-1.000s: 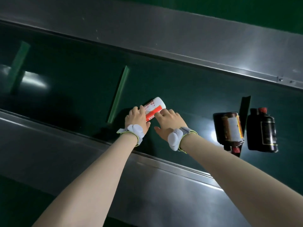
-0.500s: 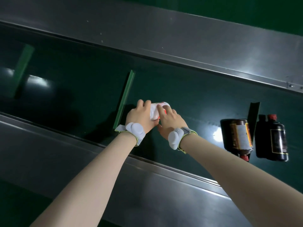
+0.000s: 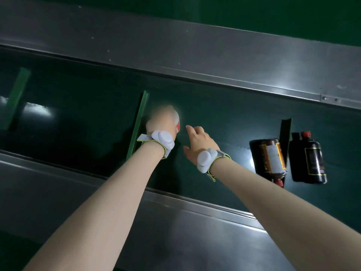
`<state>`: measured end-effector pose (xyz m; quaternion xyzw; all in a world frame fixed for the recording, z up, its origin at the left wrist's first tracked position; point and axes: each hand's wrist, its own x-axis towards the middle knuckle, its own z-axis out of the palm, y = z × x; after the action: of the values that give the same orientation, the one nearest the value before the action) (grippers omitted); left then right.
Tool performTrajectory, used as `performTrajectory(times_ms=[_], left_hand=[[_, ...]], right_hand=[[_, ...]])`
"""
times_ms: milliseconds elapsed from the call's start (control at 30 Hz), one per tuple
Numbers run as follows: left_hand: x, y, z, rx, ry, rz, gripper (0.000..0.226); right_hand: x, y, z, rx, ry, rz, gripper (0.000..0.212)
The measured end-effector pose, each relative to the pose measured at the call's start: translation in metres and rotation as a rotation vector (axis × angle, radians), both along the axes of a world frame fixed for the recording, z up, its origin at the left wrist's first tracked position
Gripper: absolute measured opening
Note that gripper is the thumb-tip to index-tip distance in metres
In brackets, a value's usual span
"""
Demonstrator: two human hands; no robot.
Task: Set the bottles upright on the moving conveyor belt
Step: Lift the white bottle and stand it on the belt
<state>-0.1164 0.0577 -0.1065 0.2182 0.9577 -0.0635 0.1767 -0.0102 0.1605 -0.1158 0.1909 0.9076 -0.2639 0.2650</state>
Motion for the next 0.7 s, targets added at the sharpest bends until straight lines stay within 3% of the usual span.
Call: performTrajectory(times_ms=[167,300,600,700], left_hand=[[0.014,0.009,0.000,-0.120,0.112,-0.003,0.075],[0.035,0.040,0.012,-0.148,0.237,-0.157,0.057],[0.131,0.154,-0.015,0.052,0.057,-0.546,0.043],[0.168,0.187,-0.030,0.059,0.049,-0.645,0.033]], right_hand=[[0.023,0.029,0.004,0.024,0.017,-0.061,0.054],[0.046,0.058,0.008,0.045,0.040,-0.106,0.052],[0.136,0.145,-0.004,0.195,0.013,-0.284,0.049],[0.176,0.168,-0.018,0.248,-0.027,-0.398,0.061]])
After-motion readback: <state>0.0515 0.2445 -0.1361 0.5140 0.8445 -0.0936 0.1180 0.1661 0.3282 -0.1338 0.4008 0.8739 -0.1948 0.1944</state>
